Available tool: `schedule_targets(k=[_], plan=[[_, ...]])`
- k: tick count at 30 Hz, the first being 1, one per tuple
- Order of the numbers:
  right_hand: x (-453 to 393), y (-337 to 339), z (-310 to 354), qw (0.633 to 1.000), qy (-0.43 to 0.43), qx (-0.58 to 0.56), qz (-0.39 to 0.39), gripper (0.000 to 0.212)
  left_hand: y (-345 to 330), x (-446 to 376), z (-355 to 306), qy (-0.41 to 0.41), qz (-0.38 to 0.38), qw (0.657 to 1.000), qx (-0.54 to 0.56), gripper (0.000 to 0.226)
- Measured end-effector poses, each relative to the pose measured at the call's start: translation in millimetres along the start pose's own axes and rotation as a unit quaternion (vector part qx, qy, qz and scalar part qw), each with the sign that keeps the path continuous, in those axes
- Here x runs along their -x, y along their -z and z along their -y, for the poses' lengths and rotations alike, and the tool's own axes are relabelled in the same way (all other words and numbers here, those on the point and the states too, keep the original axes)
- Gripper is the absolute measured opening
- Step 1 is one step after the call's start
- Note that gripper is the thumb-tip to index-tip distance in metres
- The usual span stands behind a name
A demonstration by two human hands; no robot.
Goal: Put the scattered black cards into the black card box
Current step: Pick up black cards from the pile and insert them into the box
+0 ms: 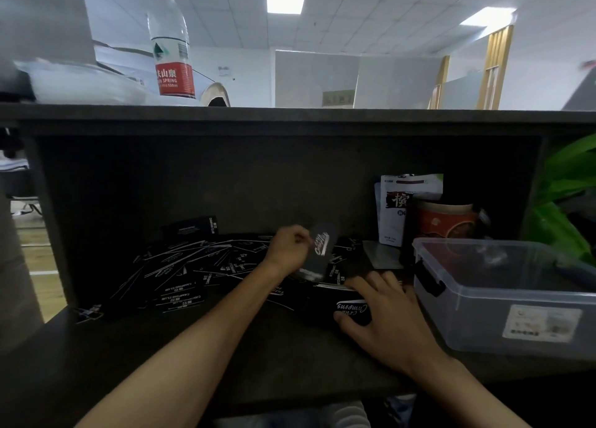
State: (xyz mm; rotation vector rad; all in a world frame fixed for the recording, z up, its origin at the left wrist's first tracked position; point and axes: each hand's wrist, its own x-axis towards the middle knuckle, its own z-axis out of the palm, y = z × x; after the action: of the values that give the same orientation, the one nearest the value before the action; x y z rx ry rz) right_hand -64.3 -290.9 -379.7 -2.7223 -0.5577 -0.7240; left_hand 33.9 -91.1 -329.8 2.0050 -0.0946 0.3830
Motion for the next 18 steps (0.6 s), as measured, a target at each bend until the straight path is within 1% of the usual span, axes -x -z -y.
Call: schedule_targets(k=[1, 2, 3, 4, 5, 6, 7, 8, 10, 12, 13, 15, 18], plan=[[0, 0, 0, 1.0, -0.002, -0.001, 0.002, 0.06, 5, 4, 2, -0.01, -0.026, 0.999, 0.03, 0.021], [0, 1, 1, 1.0, -0.003, -0.001, 0.005, 0.061, 10, 9, 4, -0.022, -0.04, 0.998, 0.046, 0.037], [0, 2, 1, 1.0, -0.002, 0.0, 0.008, 0.062, 15, 14, 6, -0.034, -0.042, 0.997, 0.055, 0.06], [0, 2, 1, 1.0, -0.002, 0.001, 0.011, 0.063, 20, 19, 8, -0.044, -0.034, 0.996, 0.063, 0.084], [0, 3, 1, 1.0, -0.002, 0.0, 0.012, 0.063, 23, 24, 11, -0.05, -0.018, 0.996, 0.073, 0.102], [1, 3, 2, 1.0, -0.003, -0.003, 0.012, 0.063, 25, 30, 13, -0.053, -0.001, 0.996, 0.078, 0.108], [1, 3, 2, 1.0, -0.002, -0.007, 0.009, 0.062, 25, 36, 14, -0.055, 0.01, 0.996, 0.077, 0.105], [1, 4, 2, 1.0, -0.001, -0.011, 0.009, 0.062, 24, 42, 15, -0.056, 0.008, 0.996, 0.067, 0.093], [1, 4, 1, 1.0, 0.001, -0.017, 0.013, 0.063, 20, 52, 18, -0.05, -0.008, 0.998, 0.044, 0.055], [0, 4, 1, 1.0, 0.005, -0.02, 0.015, 0.065, 19, 60, 22, -0.04, 0.016, 0.999, 0.033, 0.025], [-1, 4, 0, 1.0, 0.008, -0.023, 0.014, 0.064, 20, 64, 23, -0.053, 0.039, 0.998, 0.02, 0.02], [-1, 3, 1, 0.999, 0.015, -0.031, 0.009, 0.062, 25, 72, 26, -0.117, 0.086, 0.987, -0.068, 0.023], [-1, 2, 1, 0.998, 0.005, -0.054, 0.013, 0.066, 27, 80, 33, -0.191, 0.146, 0.943, -0.228, 0.025]])
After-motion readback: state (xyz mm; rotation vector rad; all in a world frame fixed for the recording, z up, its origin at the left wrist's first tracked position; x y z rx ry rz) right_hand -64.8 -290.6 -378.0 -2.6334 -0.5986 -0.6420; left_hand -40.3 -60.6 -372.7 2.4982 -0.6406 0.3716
